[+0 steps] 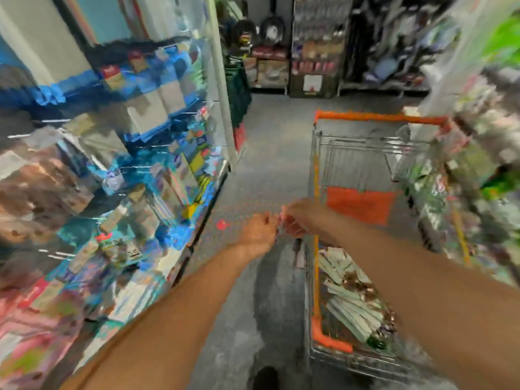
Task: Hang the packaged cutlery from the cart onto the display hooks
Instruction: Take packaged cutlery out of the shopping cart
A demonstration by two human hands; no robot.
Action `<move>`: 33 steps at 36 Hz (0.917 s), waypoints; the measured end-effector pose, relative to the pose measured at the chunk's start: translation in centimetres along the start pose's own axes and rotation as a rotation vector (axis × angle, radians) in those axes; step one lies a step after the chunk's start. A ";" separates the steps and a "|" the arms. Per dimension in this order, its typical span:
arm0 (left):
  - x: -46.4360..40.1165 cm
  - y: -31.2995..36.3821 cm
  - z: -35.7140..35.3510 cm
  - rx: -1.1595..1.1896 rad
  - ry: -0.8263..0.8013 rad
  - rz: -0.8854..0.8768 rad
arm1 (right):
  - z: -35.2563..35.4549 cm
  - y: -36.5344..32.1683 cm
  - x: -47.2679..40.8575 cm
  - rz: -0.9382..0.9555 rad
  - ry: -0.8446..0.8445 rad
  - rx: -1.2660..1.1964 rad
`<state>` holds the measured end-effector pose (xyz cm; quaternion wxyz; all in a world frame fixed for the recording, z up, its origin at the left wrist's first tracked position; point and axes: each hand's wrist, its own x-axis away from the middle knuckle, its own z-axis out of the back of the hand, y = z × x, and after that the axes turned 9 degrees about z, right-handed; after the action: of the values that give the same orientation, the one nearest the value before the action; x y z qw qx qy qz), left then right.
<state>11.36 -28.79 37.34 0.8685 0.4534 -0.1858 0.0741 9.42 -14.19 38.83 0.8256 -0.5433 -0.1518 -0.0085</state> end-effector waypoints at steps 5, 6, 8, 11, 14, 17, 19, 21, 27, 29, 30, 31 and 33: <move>-4.0 4.5 -4.6 -0.083 -0.166 -0.087 | 6.5 4.0 -0.5 -0.108 0.120 -0.079; -4.9 5.1 -5.7 -0.094 -0.192 -0.094 | 7.5 4.9 -0.5 -0.131 0.149 -0.068; -6.5 5.8 -8.1 -0.132 -0.249 -0.107 | 9.3 6.9 -0.5 -0.165 0.210 -0.051; -8.4 5.8 -11.7 -0.168 -0.333 -0.111 | 10.9 10.2 0.3 -0.247 0.271 -0.068; -9.4 5.4 -15.1 -0.204 -0.404 -0.064 | 12.1 13.9 1.1 -0.377 0.278 -0.097; -10.4 5.0 -18.4 -0.276 -0.489 -0.032 | 13.4 17.3 1.8 -0.489 0.317 -0.151; -11.4 4.8 -20.7 -0.315 -0.526 -0.014 | 14.1 19.7 1.7 -0.560 0.344 -0.129; -12.3 4.4 -23.0 -0.336 -0.533 0.007 | 14.6 22.5 1.3 -0.623 0.348 -0.076; -14.8 2.5 -27.9 -0.411 -0.562 0.103 | 16.3 28.0 0.0 -0.669 0.177 -0.010; -15.9 1.5 -29.5 -0.425 -0.551 0.142 | 16.5 29.8 -0.7 -0.672 0.130 0.093; -16.5 1.0 -30.3 -0.420 -0.545 0.175 | 16.6 31.0 -1.3 -0.681 0.086 0.138; -17.2 0.5 -31.1 -0.418 -0.533 0.208 | 16.6 32.0 -1.7 -0.677 0.055 0.168; -18.4 -0.4 -32.5 -0.414 -0.507 0.241 | 16.7 34.1 -2.9 -0.692 0.022 0.155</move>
<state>2.84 -1.78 12.97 0.8533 0.2464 -0.4590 0.0221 8.75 14.33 13.61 0.8142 -0.3954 -0.3182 -0.2819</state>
